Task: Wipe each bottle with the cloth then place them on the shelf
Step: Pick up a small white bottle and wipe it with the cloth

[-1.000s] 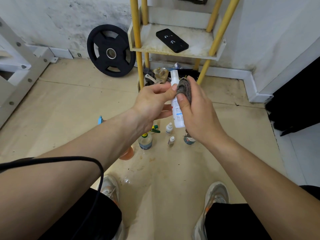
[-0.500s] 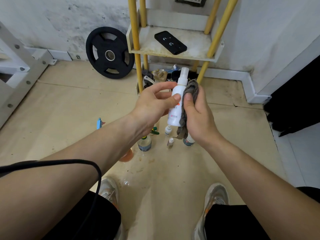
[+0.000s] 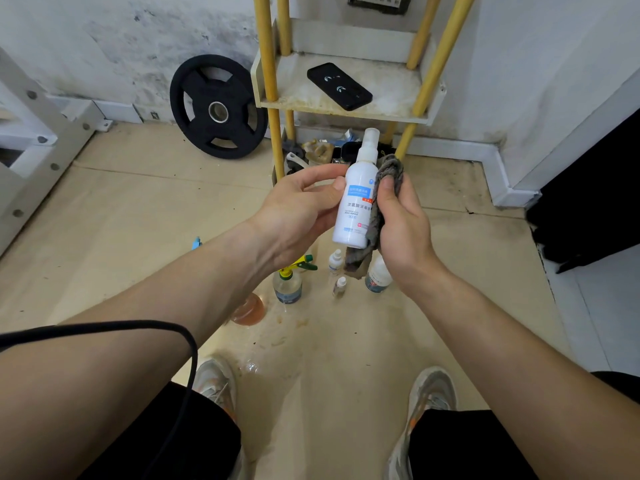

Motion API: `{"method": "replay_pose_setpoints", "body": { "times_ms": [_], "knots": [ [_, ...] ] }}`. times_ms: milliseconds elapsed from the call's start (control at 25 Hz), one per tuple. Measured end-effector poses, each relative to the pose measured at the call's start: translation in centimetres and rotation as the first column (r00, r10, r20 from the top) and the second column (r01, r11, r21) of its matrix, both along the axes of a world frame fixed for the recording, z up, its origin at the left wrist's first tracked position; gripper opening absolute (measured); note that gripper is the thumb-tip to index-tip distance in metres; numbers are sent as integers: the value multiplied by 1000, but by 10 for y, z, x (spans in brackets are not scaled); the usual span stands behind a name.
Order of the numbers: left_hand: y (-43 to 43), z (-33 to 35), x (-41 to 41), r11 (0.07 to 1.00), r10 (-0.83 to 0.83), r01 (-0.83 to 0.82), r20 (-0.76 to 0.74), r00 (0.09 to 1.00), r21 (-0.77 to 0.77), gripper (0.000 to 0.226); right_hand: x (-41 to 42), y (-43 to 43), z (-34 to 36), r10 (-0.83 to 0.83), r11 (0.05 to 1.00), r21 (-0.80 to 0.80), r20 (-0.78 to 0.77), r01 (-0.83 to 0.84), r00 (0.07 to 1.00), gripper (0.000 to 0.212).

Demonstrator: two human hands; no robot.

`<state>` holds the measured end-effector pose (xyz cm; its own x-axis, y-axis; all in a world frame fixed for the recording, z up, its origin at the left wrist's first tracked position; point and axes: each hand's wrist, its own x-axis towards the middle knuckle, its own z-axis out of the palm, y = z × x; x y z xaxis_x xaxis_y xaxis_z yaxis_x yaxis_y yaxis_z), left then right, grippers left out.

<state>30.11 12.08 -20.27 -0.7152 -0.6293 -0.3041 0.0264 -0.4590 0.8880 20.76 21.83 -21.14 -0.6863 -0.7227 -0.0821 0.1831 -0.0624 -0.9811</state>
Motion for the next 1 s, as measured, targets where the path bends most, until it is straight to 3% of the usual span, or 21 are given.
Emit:
{"method": "replay_pose_setpoints", "body": {
  "times_ms": [240,360,560,640,760,880,1000],
  "knots": [
    [1,0,6,989,-142,145,64,988,-39,28,-1,3,-6,58,998,20,-136,-55,989,18],
    [3,0,7,989,-111,116,65,992,-90,26,-1,3,-11,49,999,26,-211,-44,976,25],
    [6,-1,5,983,-32,53,120,992,-176,27,2,6,-15,58,983,184,-438,27,897,50],
    [4,-3,5,983,-27,54,148,989,-178,26,2,8,-14,72,975,221,-464,37,883,47],
    [3,-1,3,983,-18,43,137,990,-178,26,-4,5,-9,28,980,193,-355,44,934,35],
    [-1,3,2,970,-21,50,123,992,-237,30,-14,-1,-8,-36,996,84,-51,40,998,28],
    [-6,3,3,947,-61,102,142,988,-305,27,-22,0,-2,28,999,-30,209,-22,977,22]
  ]
}}
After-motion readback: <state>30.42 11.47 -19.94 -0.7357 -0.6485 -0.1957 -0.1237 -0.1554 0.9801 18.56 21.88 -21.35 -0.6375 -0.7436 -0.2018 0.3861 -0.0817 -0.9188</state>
